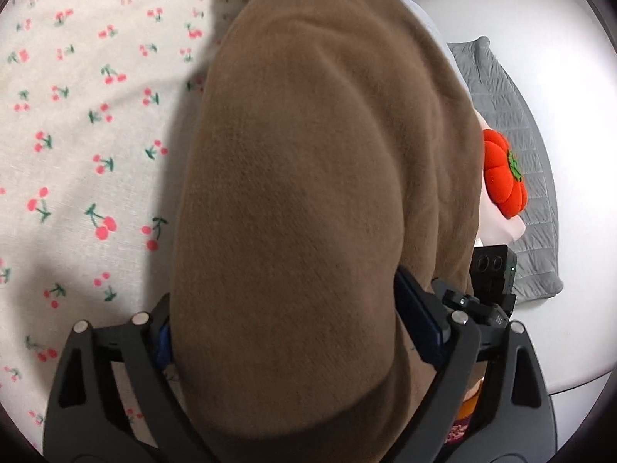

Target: Fold large clothes

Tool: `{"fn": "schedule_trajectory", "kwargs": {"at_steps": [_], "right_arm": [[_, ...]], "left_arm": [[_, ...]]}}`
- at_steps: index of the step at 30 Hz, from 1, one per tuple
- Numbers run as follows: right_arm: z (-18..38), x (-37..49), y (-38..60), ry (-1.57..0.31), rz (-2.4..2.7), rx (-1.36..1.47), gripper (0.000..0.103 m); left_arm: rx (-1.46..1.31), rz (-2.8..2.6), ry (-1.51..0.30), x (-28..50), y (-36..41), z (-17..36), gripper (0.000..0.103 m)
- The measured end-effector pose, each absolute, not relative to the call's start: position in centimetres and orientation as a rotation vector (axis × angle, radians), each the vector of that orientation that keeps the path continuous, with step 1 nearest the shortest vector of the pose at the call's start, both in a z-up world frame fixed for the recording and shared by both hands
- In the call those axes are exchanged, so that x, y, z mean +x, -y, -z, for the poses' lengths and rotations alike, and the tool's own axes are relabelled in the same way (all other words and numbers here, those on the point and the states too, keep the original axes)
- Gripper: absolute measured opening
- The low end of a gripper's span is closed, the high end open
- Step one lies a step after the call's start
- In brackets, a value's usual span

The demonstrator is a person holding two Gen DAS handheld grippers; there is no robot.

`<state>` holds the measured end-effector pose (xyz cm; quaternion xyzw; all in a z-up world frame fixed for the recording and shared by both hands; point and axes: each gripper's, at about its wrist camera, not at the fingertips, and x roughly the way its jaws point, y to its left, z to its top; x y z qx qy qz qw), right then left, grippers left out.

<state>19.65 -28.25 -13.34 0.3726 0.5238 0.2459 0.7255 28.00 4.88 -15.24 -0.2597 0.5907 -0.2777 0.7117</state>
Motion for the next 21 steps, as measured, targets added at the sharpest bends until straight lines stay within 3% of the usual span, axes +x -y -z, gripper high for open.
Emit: {"fn": "schedule_trajectory", "kwargs": {"at_steps": [4, 10, 14, 17, 19, 21], "right_arm": [[9.6, 18.0, 29.4, -1.135, -0.476, 0.694, 0.083], [2.6, 12.0, 30.2, -0.962, -0.401, 0.499, 0.083], [0.6, 11.7, 28.8, -0.904, -0.555, 0.511, 0.078], [2.2, 13.0, 27.7, -0.965, -0.654, 0.552, 0.055], [3.5, 13.1, 27.3, -0.969, -0.655, 0.576, 0.028], [3.2, 12.2, 27.2, -0.931, -0.657, 0.594, 0.021]], "left_arm": [[-0.416, 0.530, -1.221, 26.7, -4.2, 11.7, 0.093], [-0.221, 0.480, -0.983, 23.5, -5.2, 6.7, 0.093], [-0.155, 0.544, -0.902, 22.1, -7.3, 6.6, 0.093], [-0.084, 0.577, -0.857, 21.7, -5.4, 6.4, 0.093], [-0.063, 0.607, -0.832, 21.2, -4.1, 6.6, 0.093], [-0.067, 0.657, -0.789, 20.6, -3.2, 6.8, 0.093]]}}
